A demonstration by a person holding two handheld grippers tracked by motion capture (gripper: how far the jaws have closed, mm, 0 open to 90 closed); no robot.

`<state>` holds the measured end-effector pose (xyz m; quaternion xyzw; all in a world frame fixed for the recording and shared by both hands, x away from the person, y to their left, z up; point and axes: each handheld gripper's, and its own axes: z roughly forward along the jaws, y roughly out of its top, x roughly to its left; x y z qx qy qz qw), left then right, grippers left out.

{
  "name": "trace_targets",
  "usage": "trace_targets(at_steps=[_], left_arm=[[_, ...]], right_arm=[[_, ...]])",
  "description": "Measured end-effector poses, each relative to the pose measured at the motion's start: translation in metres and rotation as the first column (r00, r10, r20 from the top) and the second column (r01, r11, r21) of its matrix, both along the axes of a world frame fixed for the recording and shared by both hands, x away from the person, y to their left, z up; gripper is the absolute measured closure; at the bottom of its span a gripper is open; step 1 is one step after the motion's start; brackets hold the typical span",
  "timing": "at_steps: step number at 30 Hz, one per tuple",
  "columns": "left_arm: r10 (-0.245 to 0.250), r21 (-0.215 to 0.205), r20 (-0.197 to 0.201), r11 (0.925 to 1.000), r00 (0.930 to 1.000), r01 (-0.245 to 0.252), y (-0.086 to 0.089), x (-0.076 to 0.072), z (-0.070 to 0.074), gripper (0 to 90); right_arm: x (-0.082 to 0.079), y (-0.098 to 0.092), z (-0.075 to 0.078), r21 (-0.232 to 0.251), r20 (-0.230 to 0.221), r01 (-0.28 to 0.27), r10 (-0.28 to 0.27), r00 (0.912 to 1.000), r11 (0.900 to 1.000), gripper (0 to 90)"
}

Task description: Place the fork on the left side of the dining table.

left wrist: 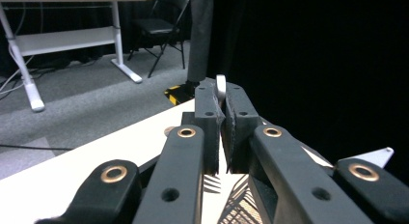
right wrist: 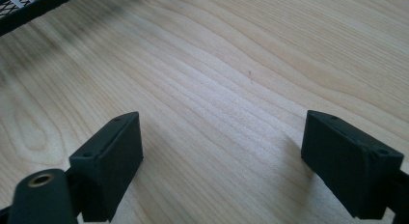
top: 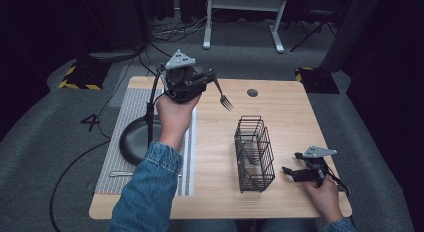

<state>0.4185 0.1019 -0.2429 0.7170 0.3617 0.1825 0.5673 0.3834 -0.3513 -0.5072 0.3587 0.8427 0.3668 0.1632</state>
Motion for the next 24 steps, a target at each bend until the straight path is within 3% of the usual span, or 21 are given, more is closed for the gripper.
trace_targets(at_steps=[14, 18, 21, 24], left_arm=[[0.087, -0.012, -0.031, 0.9961, 0.9957, -0.088, 0.026, 0.031, -0.006, 86.0], [0.123, -0.021, -0.048, 0.9920, 0.9912, -0.125, 0.033, 0.041, -0.011, 86.0], [0.143, -0.069, -0.074, 0.9866, 0.9869, -0.148, 0.041, 0.048, -0.017, 86.0], [0.182, -0.084, -0.088, 0.9783, 0.9793, -0.190, 0.048, 0.055, -0.022, 86.0]], right_arm=[[0.000, 0.001, 0.000, -0.001, -0.001, 0.011, -0.011, 0.9999, 1.000, 14.7], [0.000, 0.001, 0.000, 0.000, -0.001, 0.011, -0.011, 0.9999, 1.000, 14.7], [0.000, 0.001, 0.000, 0.000, -0.001, 0.011, -0.011, 0.9999, 1.000, 14.7], [0.000, 0.001, 0.000, 0.000, -0.002, 0.011, -0.011, 0.9999, 1.000, 14.7]])
